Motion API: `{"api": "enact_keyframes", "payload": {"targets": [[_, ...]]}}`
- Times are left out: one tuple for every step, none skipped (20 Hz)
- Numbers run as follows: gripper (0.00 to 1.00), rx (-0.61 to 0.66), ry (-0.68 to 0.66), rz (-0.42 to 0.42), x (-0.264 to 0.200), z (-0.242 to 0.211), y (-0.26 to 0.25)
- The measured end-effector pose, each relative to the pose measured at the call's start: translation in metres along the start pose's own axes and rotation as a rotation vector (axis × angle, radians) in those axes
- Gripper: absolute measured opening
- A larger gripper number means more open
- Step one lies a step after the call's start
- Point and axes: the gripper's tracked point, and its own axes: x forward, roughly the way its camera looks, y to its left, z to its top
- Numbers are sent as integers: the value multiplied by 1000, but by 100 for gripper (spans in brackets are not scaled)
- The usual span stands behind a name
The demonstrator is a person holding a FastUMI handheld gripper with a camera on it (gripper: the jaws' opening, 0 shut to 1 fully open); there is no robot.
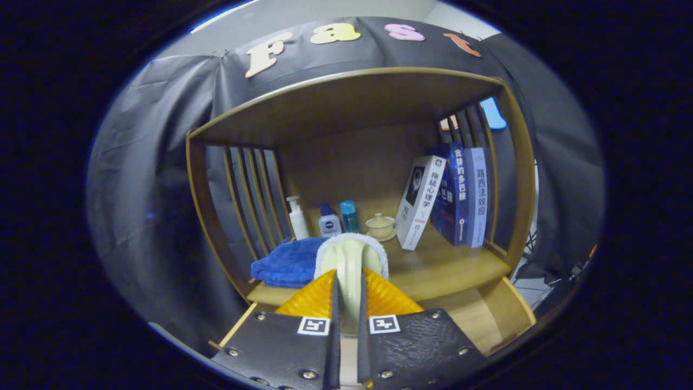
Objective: Pull open the drawer, take out the items inside it, and place them on the countertop above the cabinet.
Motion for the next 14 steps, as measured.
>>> {"api": "enact_keyframes", "payload": {"targets": [[12, -13, 1, -21, 10, 13, -7], [12, -17, 16, -37, 20, 21, -12], [12, -17, 40, -38, 29, 26, -14], [12, -18, 70, -41, 39, 28, -16], [12, -16, 97, -62, 49, 26, -23], [12, -12, 124, -88, 59, 19, -30], [12, -4, 135, -103, 68, 14, -33], [13, 2, 155, -111, 78, 4, -35], [12, 4, 186, -115, 86, -10, -37], [13, 3, 216, -115, 93, -26, -37], [12, -6, 243, -115, 101, -39, -38], [12, -12, 264, -116, 108, -52, -37], [13, -18, 285, -118, 117, -63, -37], [13, -22, 304, -121, 124, -74, -38]]}}
